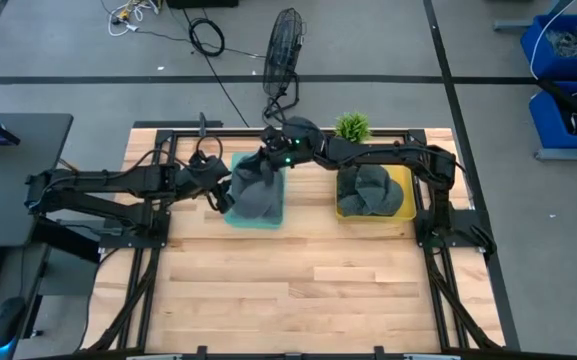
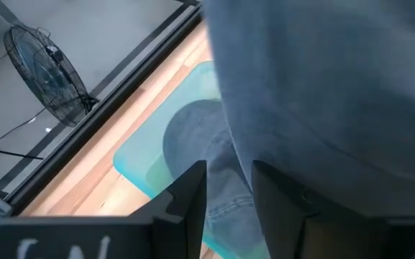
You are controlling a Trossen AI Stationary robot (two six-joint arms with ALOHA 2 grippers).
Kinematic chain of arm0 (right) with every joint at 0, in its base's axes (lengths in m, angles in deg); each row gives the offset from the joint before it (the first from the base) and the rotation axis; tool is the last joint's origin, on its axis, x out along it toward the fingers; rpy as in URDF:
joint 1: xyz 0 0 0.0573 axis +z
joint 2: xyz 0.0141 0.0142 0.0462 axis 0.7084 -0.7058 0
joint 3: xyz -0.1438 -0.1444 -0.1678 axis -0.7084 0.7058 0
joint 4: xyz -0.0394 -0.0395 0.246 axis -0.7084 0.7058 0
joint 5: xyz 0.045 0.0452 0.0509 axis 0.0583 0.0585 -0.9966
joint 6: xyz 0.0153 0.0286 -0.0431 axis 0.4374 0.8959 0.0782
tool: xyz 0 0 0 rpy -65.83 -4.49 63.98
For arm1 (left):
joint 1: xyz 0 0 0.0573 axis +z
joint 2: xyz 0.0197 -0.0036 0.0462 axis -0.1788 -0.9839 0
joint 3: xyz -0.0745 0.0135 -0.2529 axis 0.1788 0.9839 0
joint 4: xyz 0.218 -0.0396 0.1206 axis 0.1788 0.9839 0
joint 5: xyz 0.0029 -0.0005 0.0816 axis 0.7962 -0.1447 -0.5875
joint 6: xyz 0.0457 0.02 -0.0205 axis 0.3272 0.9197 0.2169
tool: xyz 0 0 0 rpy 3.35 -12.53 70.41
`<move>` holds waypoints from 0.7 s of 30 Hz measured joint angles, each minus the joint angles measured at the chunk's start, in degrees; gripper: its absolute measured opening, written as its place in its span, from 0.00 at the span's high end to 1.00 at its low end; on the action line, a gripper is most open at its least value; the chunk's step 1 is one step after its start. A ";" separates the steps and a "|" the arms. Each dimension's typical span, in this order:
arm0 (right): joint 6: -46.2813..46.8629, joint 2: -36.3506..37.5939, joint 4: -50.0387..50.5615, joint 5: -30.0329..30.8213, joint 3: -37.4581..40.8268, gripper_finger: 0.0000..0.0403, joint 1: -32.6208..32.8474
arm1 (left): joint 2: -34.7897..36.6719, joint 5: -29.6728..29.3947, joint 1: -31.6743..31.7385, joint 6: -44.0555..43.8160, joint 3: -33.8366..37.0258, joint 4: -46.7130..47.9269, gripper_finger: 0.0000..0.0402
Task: Pick & Place hat
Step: Put the blue cap into the green bin
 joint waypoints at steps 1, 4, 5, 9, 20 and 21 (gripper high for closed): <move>-0.09 0.00 1.42 1.10 0.00 0.99 -0.18 | 0.00 0.09 0.00 0.08 0.00 0.00 0.71; -2.15 0.00 7.56 6.10 0.00 0.99 -0.52 | -0.02 0.09 -0.02 0.07 0.00 0.57 0.71; -3.22 0.00 9.68 8.40 0.00 0.99 -0.59 | 0.00 -0.21 -0.02 0.08 0.00 1.07 0.71; -4.88 0.00 14.39 15.38 0.00 0.99 -1.40 | 0.57 -4.10 -0.02 -0.36 0.02 4.26 0.71; 3.13 0.00 8.49 8.14 0.00 0.98 -1.99 | 1.07 -2.78 -0.02 -1.84 0.07 6.85 0.71; 4.01 0.00 8.08 8.73 0.00 0.98 -2.26 | 1.07 -1.38 -0.02 -1.89 0.07 6.49 0.71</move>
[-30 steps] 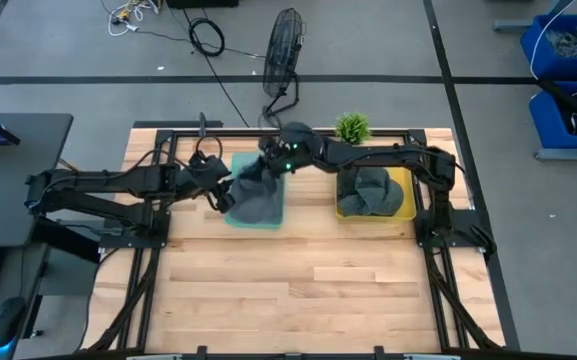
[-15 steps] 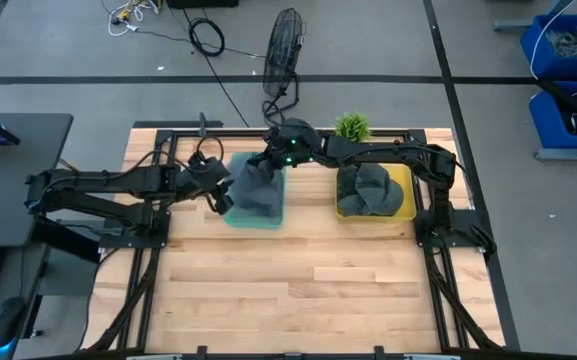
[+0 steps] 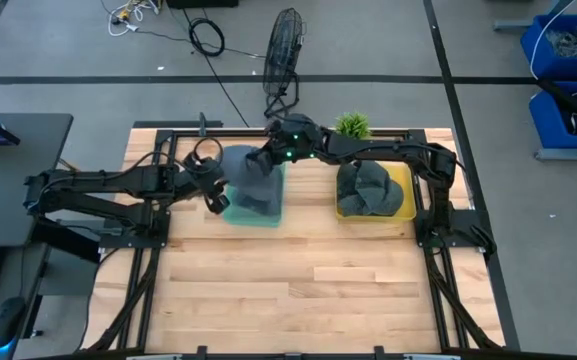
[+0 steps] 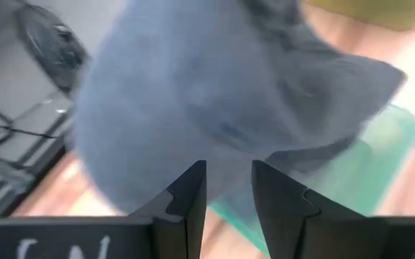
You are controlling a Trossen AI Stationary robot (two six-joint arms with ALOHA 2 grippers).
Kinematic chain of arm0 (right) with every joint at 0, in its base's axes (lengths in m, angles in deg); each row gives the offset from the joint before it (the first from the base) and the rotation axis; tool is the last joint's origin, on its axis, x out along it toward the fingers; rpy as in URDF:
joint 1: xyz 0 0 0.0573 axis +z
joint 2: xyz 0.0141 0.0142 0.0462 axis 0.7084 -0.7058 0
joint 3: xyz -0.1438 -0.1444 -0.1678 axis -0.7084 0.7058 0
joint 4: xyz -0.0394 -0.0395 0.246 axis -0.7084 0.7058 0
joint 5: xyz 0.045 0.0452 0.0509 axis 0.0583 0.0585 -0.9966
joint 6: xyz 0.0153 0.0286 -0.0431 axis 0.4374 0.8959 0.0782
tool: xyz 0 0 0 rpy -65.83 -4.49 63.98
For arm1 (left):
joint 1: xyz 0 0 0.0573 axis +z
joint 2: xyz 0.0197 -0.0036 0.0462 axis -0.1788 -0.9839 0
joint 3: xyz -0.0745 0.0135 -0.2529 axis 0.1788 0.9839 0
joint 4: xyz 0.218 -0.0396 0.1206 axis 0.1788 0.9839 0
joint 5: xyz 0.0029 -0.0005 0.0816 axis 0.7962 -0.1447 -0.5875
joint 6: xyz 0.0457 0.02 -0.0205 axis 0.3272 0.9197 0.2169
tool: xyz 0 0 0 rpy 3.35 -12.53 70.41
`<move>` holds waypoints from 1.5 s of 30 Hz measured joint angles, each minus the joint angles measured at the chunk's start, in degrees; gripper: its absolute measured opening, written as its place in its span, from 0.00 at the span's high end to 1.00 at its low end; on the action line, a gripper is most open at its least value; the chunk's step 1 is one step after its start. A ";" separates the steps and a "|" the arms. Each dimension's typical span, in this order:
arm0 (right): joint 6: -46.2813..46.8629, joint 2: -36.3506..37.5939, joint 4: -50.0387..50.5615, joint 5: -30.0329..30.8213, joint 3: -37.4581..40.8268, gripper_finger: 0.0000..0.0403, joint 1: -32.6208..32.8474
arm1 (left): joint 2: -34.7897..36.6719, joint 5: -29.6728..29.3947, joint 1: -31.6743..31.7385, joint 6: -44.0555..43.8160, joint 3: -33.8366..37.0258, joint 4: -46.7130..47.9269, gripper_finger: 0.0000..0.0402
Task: Pick & Place hat
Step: Put the blue cap into the green bin
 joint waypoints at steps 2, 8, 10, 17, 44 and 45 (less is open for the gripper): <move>1.57 0.00 0.33 1.06 0.00 0.98 -0.65 | 0.00 2.91 -0.11 0.00 0.00 0.08 0.71; 3.43 0.00 0.33 3.79 0.00 0.98 -2.08 | -0.02 6.32 -0.40 1.83 0.02 -6.40 0.71; 3.41 0.00 0.53 4.33 0.00 0.98 -2.15 | -0.02 6.30 -1.16 4.55 0.02 -12.72 0.71; 4.60 0.00 -2.32 -1.59 0.00 0.98 -1.54 | -3.27 6.51 -1.33 9.02 0.02 -21.41 0.71; -7.82 0.00 -0.62 0.49 0.00 0.98 -2.33 | -11.90 -3.56 2.32 -23.84 -0.10 -14.05 0.55; -7.81 0.00 -0.73 0.48 0.00 0.98 -2.33 | -12.49 -3.54 2.57 -24.73 -0.04 -13.47 0.53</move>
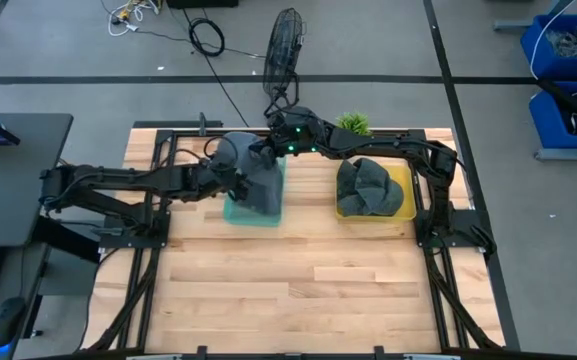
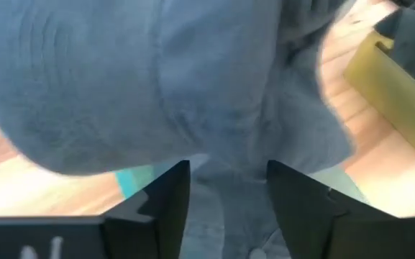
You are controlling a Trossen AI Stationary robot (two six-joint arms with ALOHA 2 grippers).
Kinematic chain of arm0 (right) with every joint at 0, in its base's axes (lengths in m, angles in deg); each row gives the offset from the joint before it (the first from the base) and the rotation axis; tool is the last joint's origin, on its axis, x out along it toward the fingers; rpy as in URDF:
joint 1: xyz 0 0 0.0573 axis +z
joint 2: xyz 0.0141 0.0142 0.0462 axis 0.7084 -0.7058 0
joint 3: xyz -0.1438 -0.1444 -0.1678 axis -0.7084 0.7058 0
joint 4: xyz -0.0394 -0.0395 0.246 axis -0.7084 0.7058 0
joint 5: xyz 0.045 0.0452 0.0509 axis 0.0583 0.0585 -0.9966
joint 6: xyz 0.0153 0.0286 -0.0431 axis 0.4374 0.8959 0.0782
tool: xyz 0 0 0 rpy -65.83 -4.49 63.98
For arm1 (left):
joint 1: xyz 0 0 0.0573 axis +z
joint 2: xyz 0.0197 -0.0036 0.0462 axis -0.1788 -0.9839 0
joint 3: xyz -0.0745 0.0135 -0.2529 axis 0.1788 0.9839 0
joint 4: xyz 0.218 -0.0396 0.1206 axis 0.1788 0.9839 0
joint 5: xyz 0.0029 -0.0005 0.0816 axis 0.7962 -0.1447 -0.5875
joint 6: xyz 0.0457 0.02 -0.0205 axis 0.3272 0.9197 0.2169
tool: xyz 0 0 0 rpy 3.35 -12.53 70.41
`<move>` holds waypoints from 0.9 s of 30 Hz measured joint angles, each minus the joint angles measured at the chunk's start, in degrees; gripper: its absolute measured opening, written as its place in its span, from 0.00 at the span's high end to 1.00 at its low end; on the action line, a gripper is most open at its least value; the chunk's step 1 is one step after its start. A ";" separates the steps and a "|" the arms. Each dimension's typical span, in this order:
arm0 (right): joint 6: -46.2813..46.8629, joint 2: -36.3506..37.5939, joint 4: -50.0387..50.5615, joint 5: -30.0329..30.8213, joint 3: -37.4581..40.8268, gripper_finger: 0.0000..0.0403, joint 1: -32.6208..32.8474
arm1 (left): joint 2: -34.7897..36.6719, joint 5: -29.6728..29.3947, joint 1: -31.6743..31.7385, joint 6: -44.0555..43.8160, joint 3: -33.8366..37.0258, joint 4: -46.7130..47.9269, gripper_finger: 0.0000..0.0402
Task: Pick & Place hat
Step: Put the blue cap into the green bin
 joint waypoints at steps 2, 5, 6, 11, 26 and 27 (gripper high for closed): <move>-0.01 0.00 -0.21 0.02 0.00 0.98 0.00 | -1.53 -0.16 0.45 -1.47 0.04 -0.80 0.49; 0.16 0.00 -0.41 -0.46 0.00 0.98 0.00 | -3.26 -0.76 1.79 -2.26 0.04 -0.80 0.46; 0.16 0.00 -0.61 -1.34 0.00 0.98 0.00 | -3.88 -0.89 2.25 -2.24 0.04 -0.90 0.45; 0.63 0.00 0.98 -6.20 0.00 0.98 0.02 | -5.23 -1.39 3.88 -0.51 0.03 -2.23 0.47; -0.89 0.92 8.27 -13.95 0.02 0.98 0.81 | -4.91 -1.30 4.44 9.77 -0.05 -2.63 0.89; -1.13 1.44 8.17 -13.95 0.03 0.98 0.79 | -4.47 -1.25 4.44 11.07 -0.05 -2.89 0.94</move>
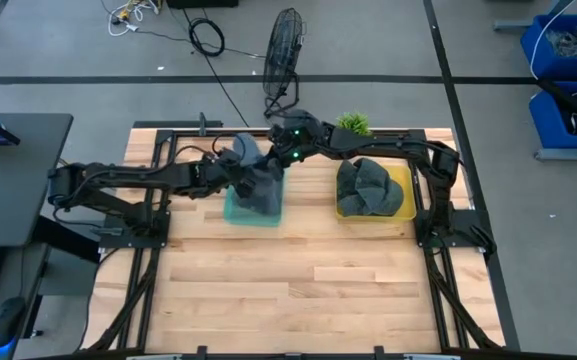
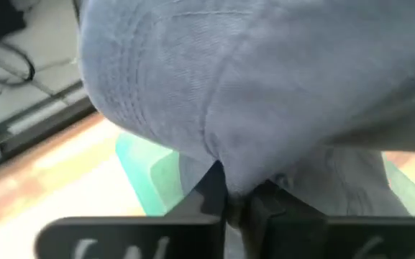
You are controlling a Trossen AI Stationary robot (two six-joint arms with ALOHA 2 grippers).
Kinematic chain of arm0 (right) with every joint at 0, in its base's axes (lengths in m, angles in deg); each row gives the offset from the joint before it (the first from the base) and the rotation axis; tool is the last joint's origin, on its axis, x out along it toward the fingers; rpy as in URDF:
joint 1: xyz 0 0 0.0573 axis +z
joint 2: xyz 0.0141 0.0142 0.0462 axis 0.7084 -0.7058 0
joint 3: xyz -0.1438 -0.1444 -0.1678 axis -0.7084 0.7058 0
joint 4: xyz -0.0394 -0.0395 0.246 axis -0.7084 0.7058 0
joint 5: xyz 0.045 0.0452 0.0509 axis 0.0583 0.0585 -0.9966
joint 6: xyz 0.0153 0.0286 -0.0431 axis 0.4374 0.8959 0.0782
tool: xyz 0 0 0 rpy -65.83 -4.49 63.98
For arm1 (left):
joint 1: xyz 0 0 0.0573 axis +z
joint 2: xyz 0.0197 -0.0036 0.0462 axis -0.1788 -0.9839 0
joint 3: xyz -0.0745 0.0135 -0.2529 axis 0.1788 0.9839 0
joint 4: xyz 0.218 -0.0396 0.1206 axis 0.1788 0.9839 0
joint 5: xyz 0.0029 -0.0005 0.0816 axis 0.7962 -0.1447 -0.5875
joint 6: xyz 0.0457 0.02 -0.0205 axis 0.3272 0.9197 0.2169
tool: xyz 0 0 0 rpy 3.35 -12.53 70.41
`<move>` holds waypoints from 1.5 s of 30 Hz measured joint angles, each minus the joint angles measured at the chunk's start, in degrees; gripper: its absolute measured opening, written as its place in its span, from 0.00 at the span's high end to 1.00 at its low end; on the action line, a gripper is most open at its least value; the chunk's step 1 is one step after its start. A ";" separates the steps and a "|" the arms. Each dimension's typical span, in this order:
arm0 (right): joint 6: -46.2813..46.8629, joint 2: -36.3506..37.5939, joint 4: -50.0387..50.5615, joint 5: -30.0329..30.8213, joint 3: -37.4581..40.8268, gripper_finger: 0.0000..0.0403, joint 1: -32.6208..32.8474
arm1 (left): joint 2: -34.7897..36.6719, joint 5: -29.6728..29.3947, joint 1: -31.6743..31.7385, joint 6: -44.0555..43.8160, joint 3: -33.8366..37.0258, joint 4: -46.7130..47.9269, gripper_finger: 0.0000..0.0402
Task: Pick & Place hat
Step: Put the blue cap into the green bin
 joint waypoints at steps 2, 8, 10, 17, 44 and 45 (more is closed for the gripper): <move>-0.51 1.13 -0.24 0.09 0.04 0.98 -0.23 | 1.09 0.26 0.01 2.98 -0.29 -0.74 0.97; -1.72 4.94 4.36 0.21 -0.15 0.98 -0.32 | 5.63 7.54 -0.11 17.45 -8.20 8.83 0.98; -2.02 5.13 8.87 0.28 -0.22 0.98 0.12 | 5.72 9.21 -0.40 22.42 -12.70 16.32 0.98; -3.15 3.73 17.76 4.80 -0.13 0.98 3.88 | 3.01 15.17 -0.52 34.52 -19.48 26.94 0.98; -4.07 -5.61 17.91 21.29 0.15 0.98 10.76 | -5.76 16.71 0.61 42.53 -13.51 19.44 0.96; -4.29 -5.61 18.20 21.27 0.15 0.98 10.52 | -6.07 17.22 0.64 42.54 -13.54 18.91 0.95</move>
